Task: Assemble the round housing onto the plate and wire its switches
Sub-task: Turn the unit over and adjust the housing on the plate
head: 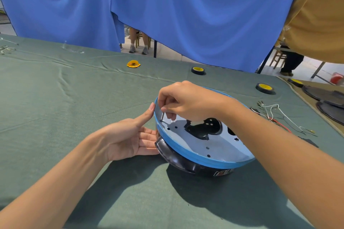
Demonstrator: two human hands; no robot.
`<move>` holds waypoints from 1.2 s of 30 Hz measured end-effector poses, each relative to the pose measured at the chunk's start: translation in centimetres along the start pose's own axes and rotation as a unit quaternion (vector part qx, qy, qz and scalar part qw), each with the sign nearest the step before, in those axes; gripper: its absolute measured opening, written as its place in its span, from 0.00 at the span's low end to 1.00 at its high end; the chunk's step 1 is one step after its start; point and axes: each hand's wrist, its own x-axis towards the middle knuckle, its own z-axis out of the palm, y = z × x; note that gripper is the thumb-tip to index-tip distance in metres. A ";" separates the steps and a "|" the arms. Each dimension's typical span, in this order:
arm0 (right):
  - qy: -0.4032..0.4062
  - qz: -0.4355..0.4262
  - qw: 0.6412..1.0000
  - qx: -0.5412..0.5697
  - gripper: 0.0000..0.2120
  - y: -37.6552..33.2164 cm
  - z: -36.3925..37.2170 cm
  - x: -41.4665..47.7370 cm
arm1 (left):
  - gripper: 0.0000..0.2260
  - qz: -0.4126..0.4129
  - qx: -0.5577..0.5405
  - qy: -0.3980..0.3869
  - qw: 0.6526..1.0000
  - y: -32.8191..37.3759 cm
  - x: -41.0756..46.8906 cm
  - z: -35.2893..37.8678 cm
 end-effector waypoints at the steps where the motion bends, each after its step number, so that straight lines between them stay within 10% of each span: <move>1: -0.003 0.002 1.000 -0.003 0.05 0.0 -0.1 0.0 | 0.29 -0.001 -0.001 -0.001 1.000 0.0 0.0 0.0; 18: 0.005 0.124 0.991 0.049 0.17 -1.5 1.3 0.2 | 0.42 -0.012 -0.013 0.022 1.000 0.2 -0.4 0.7; 29: 0.070 0.180 0.981 -0.016 0.15 -4.0 1.2 -0.4 | 0.17 -0.032 -0.042 0.015 0.998 0.1 -0.6 0.8; 36: 0.027 0.219 0.964 0.147 0.06 -3.4 0.6 -0.3 | 0.24 -0.013 -0.045 -0.003 0.999 -0.2 -0.6 0.8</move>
